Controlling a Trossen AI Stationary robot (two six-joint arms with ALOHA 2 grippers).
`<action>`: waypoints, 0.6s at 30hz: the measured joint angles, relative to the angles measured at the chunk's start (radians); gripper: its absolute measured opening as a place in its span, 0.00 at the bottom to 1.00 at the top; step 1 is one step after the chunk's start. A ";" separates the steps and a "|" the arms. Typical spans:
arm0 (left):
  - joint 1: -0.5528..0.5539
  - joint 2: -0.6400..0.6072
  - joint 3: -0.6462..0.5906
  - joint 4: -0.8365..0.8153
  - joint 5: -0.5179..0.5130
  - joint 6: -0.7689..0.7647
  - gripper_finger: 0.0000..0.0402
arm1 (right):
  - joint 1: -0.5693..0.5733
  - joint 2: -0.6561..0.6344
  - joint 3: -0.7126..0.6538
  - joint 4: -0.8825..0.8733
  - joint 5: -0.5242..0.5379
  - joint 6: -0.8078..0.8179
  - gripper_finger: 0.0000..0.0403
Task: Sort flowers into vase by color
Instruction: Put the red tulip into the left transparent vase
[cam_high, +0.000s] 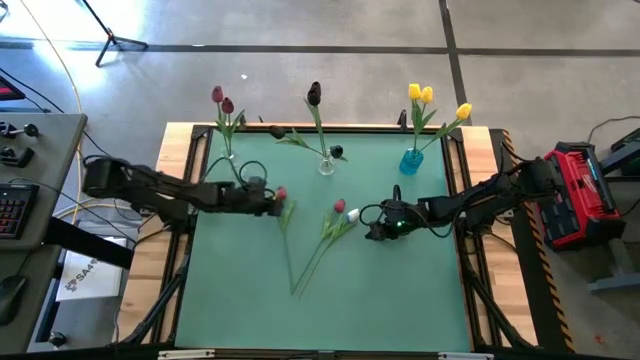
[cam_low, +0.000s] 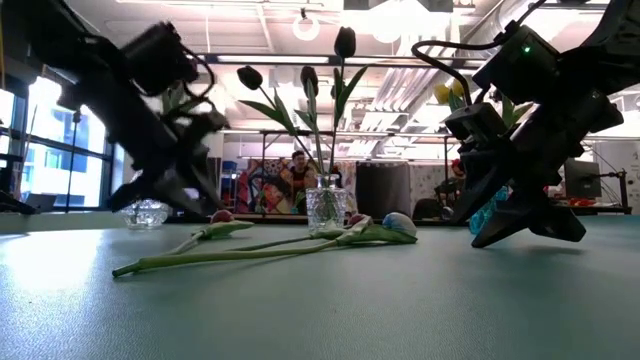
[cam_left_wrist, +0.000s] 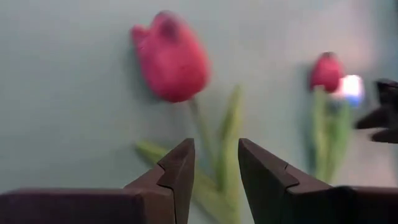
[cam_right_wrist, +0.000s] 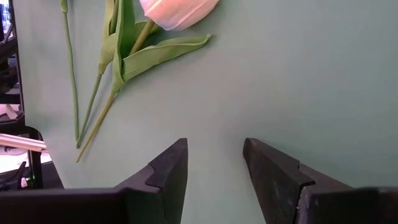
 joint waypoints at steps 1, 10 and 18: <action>0.000 0.023 0.000 0.002 0.000 -0.006 0.27 | 0.000 0.000 0.000 0.000 0.000 0.000 0.39; -0.001 0.163 0.000 0.175 0.012 0.019 0.27 | 0.000 0.000 0.000 0.000 -0.007 -0.002 0.39; -0.001 0.245 0.013 0.219 0.006 0.021 0.23 | 0.000 0.000 -0.001 -0.001 -0.025 -0.004 0.39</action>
